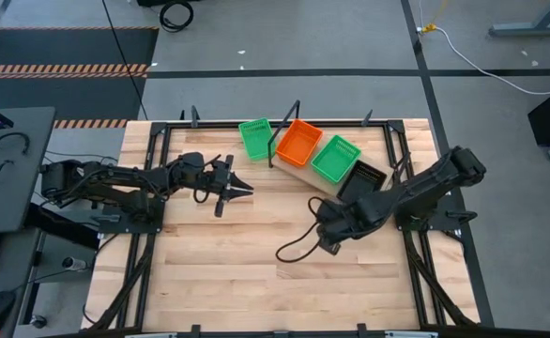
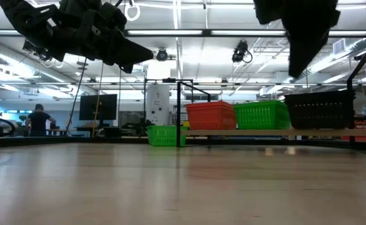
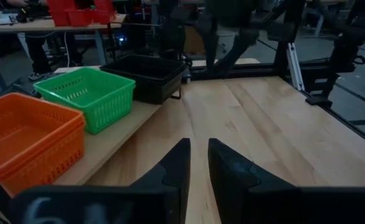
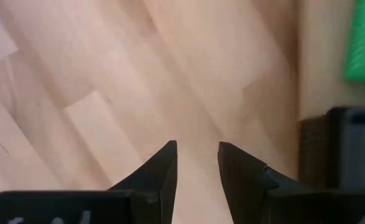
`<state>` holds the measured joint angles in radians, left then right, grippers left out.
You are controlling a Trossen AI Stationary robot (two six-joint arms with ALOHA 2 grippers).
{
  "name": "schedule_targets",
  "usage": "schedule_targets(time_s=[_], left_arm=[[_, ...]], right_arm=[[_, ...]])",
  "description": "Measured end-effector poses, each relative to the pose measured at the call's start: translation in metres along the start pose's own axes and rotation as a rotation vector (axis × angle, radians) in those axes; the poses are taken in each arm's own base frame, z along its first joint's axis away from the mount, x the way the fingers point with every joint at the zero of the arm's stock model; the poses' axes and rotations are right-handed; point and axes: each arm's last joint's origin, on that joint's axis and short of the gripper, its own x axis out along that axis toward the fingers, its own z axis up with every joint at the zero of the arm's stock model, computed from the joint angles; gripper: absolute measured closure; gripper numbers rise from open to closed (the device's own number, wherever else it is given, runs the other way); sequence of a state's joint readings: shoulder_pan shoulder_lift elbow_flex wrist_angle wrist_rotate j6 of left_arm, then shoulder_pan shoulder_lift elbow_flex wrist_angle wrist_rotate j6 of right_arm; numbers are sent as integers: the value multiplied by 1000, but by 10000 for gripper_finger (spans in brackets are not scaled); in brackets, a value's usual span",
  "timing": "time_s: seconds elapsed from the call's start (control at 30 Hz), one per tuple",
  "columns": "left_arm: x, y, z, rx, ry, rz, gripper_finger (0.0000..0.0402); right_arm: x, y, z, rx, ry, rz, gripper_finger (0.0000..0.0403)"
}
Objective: Stack baskets on shelf by color
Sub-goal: Stack the black basket on top of the black basket on the shelf
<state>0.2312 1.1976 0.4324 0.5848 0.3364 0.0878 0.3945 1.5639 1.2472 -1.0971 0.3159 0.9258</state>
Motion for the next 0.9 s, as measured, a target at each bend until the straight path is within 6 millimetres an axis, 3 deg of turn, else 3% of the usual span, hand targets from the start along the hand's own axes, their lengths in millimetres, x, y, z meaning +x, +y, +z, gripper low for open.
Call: schedule_targets(time_s=[0.23,0.4,0.9], left_arm=[[0,-1,-2,-19,17,-5,331],[2,-6,-2,-22,28,-28,326],[3,-9,-1,-16,16,-37,325]], right_arm=[[30,-4,-12,30,128,-98,282],[40,-11,-17,65,153,-154,282],[41,-28,-24,61,164,-336,282]])
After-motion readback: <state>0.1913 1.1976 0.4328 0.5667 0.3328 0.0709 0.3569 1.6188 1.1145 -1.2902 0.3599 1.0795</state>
